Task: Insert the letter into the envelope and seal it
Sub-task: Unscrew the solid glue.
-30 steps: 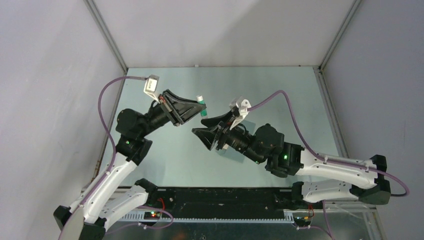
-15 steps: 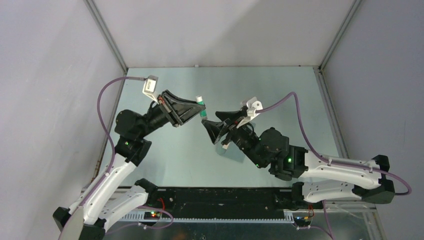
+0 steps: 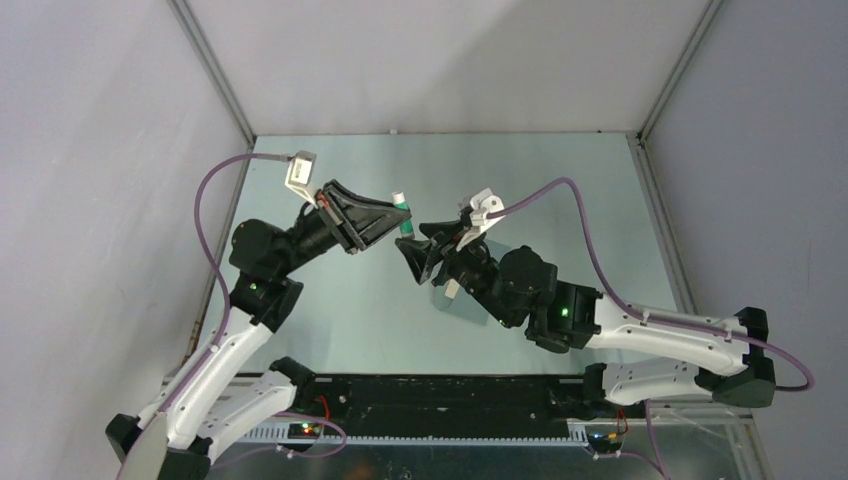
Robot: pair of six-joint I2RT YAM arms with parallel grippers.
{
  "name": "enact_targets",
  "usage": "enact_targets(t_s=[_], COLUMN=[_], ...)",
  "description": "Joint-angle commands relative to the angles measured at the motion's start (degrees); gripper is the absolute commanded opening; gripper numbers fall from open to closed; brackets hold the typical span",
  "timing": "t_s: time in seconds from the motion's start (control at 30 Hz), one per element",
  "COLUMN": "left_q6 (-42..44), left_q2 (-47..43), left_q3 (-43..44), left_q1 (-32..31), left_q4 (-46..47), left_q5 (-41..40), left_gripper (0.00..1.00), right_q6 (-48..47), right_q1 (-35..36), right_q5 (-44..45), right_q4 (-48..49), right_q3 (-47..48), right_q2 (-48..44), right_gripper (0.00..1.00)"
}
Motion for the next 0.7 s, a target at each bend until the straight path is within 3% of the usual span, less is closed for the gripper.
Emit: enact_targets(t_s=[0.0,0.2,0.27,0.37,0.5,0.67], left_q6=[0.9,0.9,1.0,1.3,1.8,1.6], left_q2=[-0.8,-0.9,-1.0,-1.1,-1.3,-1.5], left_q3=[0.3,0.1,0.1,0.2,0.6,1.3], left_q1=[0.2,0.1,0.2,0.3,0.8,1.3], left_q4=[1.0,1.0,0.9,0.7,-0.2,-0.1], left_q5=[0.4,0.4,0.4,0.5,1.3,2.3], left_gripper=[0.0,0.0,0.0,0.0,0.0,0.0], right_q6=[1.0,1.7,2.0,2.8,5.5,13.4], right_q1=[-0.7,-1.1,-1.2,-1.4,-4.5,-13.4], right_q5=[-1.4,-2.0,-2.2,-3.1,-14.2,-37.0], right_q4=[0.6,0.3,0.0,-0.4,5.3,15.1], right_q3=[2.9,2.9,2.9,2.9,-1.4,-7.7], right_q2=[0.5,0.4,0.2,-0.2,-3.1,-6.5], right_gripper=[0.52,0.32,0.22,0.0,0.0,0.0])
